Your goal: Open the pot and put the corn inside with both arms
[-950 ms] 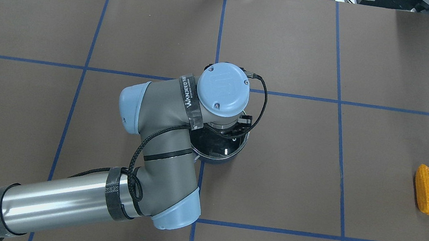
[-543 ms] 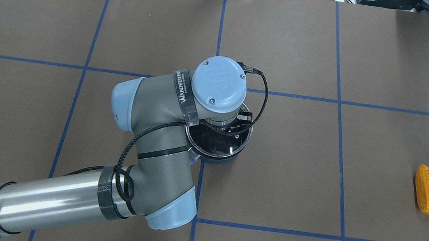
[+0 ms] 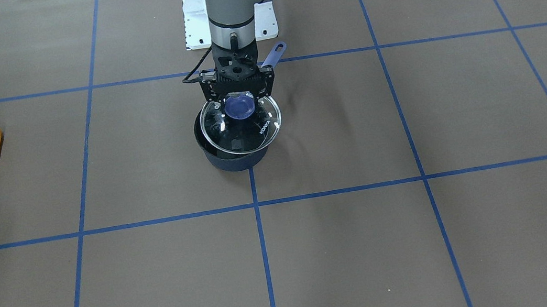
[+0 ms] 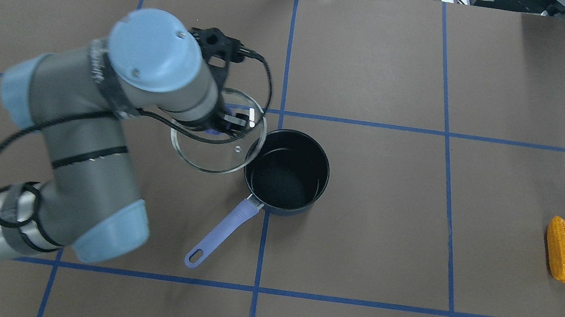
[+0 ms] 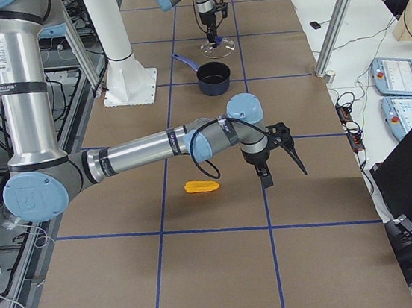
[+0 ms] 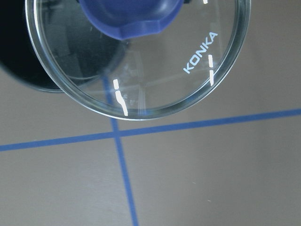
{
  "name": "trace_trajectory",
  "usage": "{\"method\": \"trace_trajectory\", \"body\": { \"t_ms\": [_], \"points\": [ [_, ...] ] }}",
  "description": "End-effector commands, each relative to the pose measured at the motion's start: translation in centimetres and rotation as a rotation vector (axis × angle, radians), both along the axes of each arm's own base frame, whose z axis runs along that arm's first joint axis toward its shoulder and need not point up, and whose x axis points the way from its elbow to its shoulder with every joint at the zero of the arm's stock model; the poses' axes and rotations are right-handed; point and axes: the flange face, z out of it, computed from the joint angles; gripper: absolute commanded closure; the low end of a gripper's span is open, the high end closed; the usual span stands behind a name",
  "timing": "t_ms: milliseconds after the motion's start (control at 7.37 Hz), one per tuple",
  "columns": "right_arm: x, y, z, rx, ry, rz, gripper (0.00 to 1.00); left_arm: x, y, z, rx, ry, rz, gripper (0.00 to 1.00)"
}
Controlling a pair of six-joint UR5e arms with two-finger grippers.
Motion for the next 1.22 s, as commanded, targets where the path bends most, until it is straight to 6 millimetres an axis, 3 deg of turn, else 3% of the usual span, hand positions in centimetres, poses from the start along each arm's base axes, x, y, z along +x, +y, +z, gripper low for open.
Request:
{"method": "trace_trajectory", "body": {
  "t_ms": [0, 136, 271, 407, 679, 814, 1086],
  "points": [
    [-0.2, 0.0, 0.0, -0.002, 0.001, -0.002, 0.0, -10.3, -2.1, 9.0, 0.095, -0.089, 0.139, 0.91],
    [-0.3, 0.0, 0.0, -0.002, 0.001, -0.004, 0.0, -13.5, -2.8, 12.8, 0.125, -0.129, 0.197, 0.91],
    [-0.4, 0.0, 0.1, -0.003, 0.001, -0.005, 0.0, -16.2, -2.6, 17.7, 0.185, -0.145, 0.263, 0.91],
    [-0.4, 0.0, 0.1, -0.003, 0.001, -0.005, 0.0, -18.5, -1.6, 21.9, 0.228, -0.116, 0.312, 0.91],
    [-0.5, 0.0, 0.1, -0.003, 0.001, -0.007, 0.0, -22.0, 2.6, 29.8, 0.274, -0.105, 0.385, 0.9],
    [-0.5, 0.0, 0.0, -0.002, 0.001, -0.007, 0.0, -23.1, 4.0, 32.7, 0.291, -0.094, 0.378, 0.9],
    [-0.5, 0.1, -0.1, 0.0, 0.001, -0.007, 0.0, -23.7, 4.8, 39.5, 0.296, -0.051, 0.325, 0.87]
  ]
}}
